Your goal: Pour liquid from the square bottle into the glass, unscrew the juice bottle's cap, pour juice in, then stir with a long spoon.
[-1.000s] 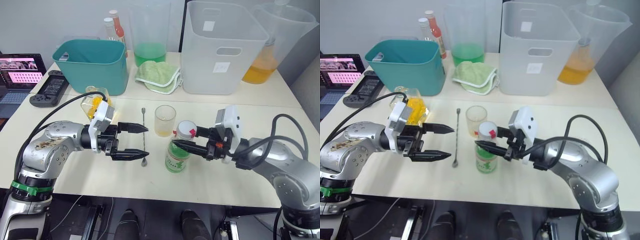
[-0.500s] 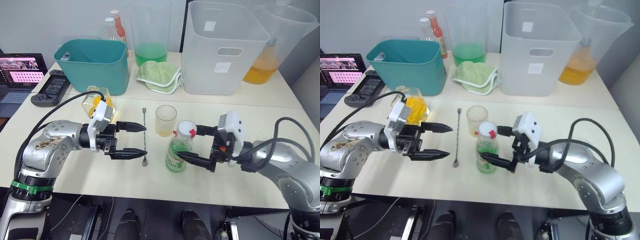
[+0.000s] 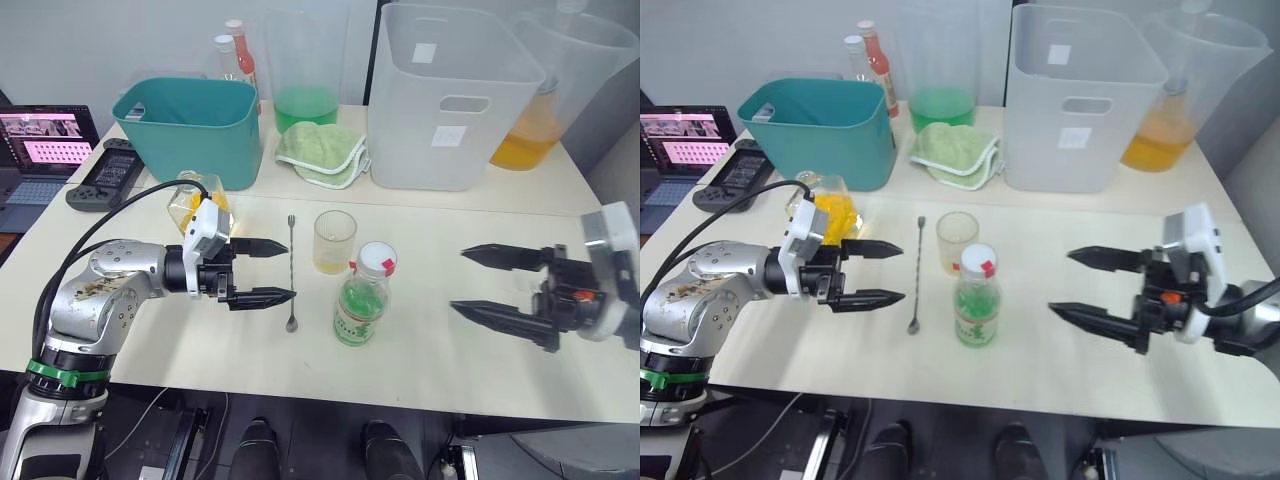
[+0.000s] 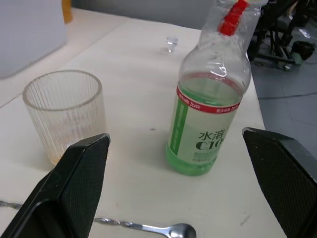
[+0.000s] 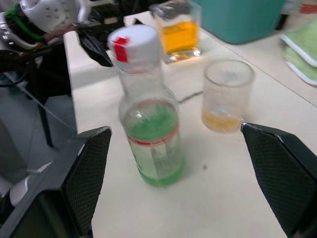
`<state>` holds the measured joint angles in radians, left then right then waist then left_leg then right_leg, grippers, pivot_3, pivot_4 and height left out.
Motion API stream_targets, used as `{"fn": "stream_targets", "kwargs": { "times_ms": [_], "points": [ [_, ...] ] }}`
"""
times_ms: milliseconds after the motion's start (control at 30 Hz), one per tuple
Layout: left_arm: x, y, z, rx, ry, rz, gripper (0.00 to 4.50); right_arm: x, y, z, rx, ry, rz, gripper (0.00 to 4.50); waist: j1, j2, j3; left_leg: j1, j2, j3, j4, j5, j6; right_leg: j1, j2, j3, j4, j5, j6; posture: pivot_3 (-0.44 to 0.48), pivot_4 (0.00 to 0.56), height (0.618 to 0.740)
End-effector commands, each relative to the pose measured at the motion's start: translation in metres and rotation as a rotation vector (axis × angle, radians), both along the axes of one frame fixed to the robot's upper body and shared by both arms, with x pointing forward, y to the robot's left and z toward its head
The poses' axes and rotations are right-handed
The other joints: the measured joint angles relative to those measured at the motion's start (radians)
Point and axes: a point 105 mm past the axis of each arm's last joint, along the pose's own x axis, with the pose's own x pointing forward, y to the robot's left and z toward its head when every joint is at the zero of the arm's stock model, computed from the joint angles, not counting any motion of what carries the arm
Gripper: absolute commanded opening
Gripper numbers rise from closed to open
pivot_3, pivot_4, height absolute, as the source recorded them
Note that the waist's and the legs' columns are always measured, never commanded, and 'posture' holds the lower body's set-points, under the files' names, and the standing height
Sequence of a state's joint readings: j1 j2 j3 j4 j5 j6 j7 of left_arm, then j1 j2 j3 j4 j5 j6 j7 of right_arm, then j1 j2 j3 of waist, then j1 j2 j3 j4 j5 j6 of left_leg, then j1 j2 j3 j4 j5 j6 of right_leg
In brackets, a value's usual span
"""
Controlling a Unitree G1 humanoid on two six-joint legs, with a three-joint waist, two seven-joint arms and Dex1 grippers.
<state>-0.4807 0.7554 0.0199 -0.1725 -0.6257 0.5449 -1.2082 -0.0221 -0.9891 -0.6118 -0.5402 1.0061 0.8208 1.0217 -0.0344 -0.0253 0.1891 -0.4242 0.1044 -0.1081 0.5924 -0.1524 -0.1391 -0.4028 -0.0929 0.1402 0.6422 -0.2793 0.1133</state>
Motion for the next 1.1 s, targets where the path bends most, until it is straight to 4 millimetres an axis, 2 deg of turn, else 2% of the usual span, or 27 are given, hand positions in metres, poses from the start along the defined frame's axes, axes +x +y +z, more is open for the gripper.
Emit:
{"fn": "stream_targets", "kwargs": {
  "times_ms": [33, 267, 400, 567, 700, 867, 1100],
  "points": [
    [-0.001, -0.003, 0.012, -0.017, -0.066, -0.012, 4.5, -0.006, -0.025, 0.001, -0.015, -0.018, -0.1, 4.45, -0.002, 0.0, 0.0, 0.0, 0.0, 0.0, 0.0, 0.0, 0.0, 0.0, 0.0, 0.0, 0.0, 0.0, 0.0, 0.0, 0.15, 0.734],
    [-0.008, -0.013, 0.016, -0.048, -0.059, -0.067, 4.5, -0.02, -0.055, -0.015, -0.018, 0.037, -0.232, 4.45, -0.003, 0.0, 0.0, 0.001, 0.0, 0.0, 0.0, 0.0, 0.001, 0.001, 0.0, 0.0, 0.0, 0.0, 0.0, 0.0, 0.15, 0.734],
    [-0.016, -0.026, 0.019, -0.059, -0.023, -0.143, 4.5, -0.021, -0.044, -0.032, 0.013, 0.067, -0.242, 4.45, -0.006, -0.001, 0.0, 0.0, 0.0, 0.0, 0.0, 0.0, 0.0, 0.001, 0.0, 0.0, 0.0, 0.0, 0.0, 0.0, 0.15, 0.734],
    [-0.021, -0.034, 0.021, -0.061, -0.012, -0.197, 4.5, -0.02, -0.039, -0.038, 0.016, 0.073, -0.244, 4.45, -0.008, -0.001, 0.0, 0.0, 0.0, 0.0, 0.001, 0.0, 0.0, 0.002, 0.0, 0.0, 0.0, 0.0, 0.0, 0.0, 0.15, 0.734],
    [-0.018, -0.057, 0.031, -0.103, -0.039, -0.254, 4.5, -0.025, -0.031, -0.05, 0.037, 0.11, -0.228, 4.45, 0.004, -0.001, 0.0, 0.0, 0.0, 0.0, 0.002, 0.001, 0.0, 0.004, 0.0, 0.0, -0.001, 0.0, 0.001, 0.0, 0.15, 0.734],
    [-0.013, -0.077, 0.035, -0.121, -0.064, -0.291, 4.5, -0.031, -0.031, -0.059, 0.033, 0.113, -0.241, 4.45, 0.006, -0.001, 0.0, 0.002, -0.001, 0.0, 0.003, 0.0, 0.001, 0.008, 0.0, 0.0, -0.002, -0.001, 0.001, 0.0, 0.15, 0.734],
    [-0.017, -0.096, 0.028, -0.102, -0.051, -0.362, 4.5, -0.038, -0.036, -0.064, 0.028, 0.099, -0.268, 4.45, 0.008, -0.001, 0.0, 0.002, -0.001, 0.0, 0.004, 0.0, 0.001, 0.011, 0.0, 0.0, -0.004, -0.001, 0.002, 0.0, 0.15, 0.734]
  ]
}}
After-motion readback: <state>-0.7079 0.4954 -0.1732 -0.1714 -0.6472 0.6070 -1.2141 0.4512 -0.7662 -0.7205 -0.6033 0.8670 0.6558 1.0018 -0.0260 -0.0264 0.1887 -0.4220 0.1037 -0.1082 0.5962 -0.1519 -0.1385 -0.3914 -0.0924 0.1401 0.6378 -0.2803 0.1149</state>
